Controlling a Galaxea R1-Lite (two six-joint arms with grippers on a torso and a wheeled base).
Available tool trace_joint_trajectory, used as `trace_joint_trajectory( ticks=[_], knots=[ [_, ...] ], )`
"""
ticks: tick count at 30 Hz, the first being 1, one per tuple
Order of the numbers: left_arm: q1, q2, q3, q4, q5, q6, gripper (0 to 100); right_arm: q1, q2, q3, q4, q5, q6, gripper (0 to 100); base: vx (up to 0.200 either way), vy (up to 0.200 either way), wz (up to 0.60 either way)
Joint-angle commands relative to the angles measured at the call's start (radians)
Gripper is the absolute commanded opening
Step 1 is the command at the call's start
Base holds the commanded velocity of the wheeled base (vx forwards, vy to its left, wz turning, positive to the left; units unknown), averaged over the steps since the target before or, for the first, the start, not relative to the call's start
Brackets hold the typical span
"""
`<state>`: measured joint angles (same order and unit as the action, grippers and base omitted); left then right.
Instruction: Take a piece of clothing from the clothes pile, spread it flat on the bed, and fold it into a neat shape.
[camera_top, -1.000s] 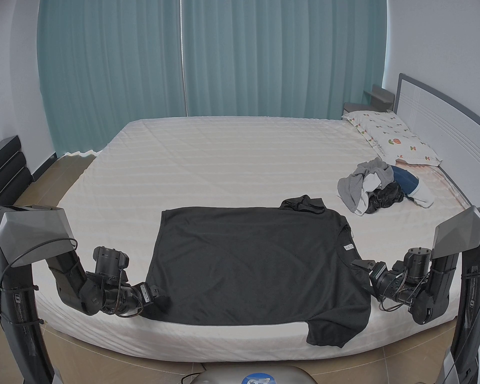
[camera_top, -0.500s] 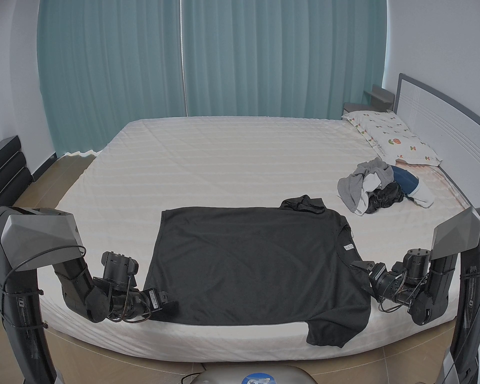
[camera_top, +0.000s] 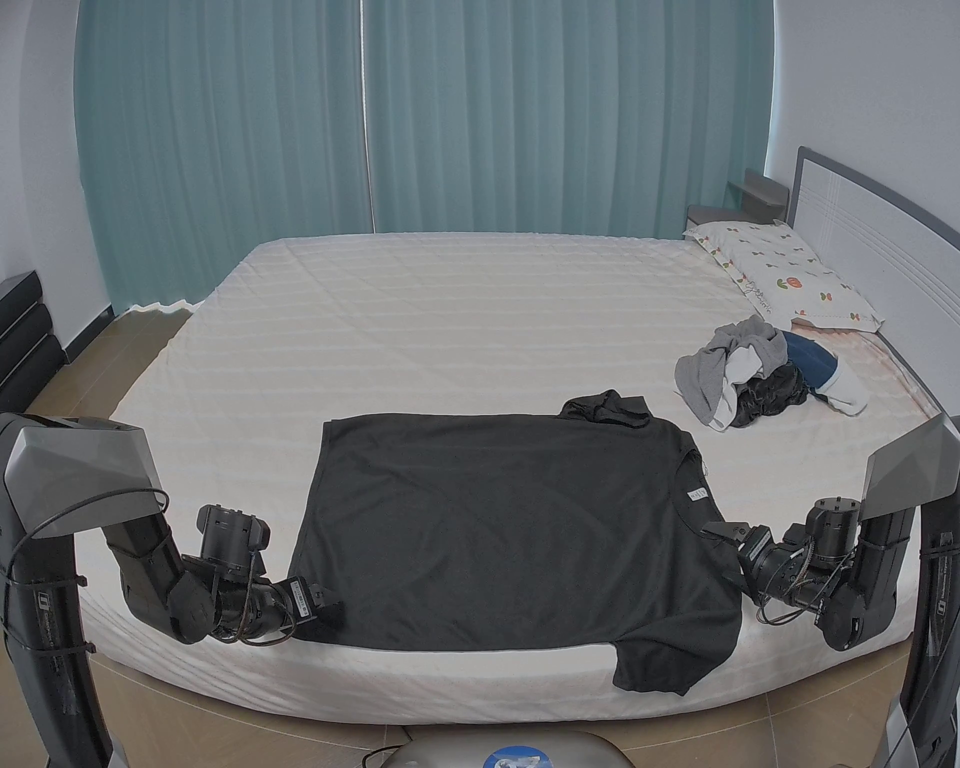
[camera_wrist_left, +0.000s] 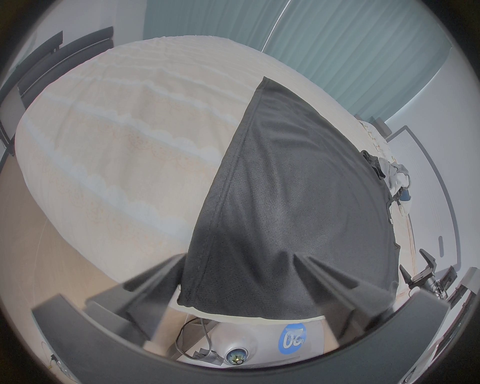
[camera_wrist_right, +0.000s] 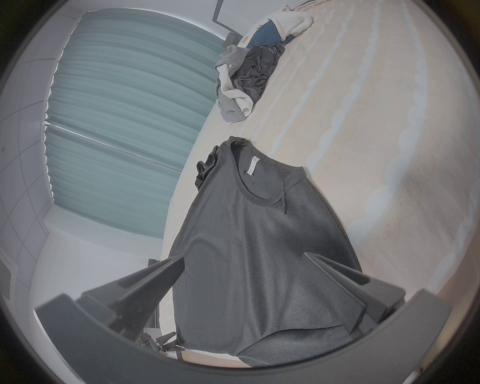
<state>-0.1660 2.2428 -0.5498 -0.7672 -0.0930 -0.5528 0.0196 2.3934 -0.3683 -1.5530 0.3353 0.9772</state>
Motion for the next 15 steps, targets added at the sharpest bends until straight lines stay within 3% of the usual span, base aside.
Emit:
trace_joint_trajectory(
  ticks=[1, 10, 15],
  knots=[
    [0.005, 0.003, 0.002, 0.0, -0.001, -0.004, 0, 0.0, 0.0, 0.0, -0.009, 0.001, 0.0, 100, 0.0, 0.0, 0.0],
    [0.045, -0.055, 0.064, -0.006, -0.011, -0.024, 0, 0.003, -0.03, 0.012, -0.009, -0.013, -0.009, 100, 0.0, 0.0, 0.0],
    [0.045, -0.071, 0.056, -0.007, -0.033, -0.101, 0, 0.011, -0.082, 0.06, -0.007, -0.035, -0.114, 100, 0.0, 0.0, 0.0]
  ],
)
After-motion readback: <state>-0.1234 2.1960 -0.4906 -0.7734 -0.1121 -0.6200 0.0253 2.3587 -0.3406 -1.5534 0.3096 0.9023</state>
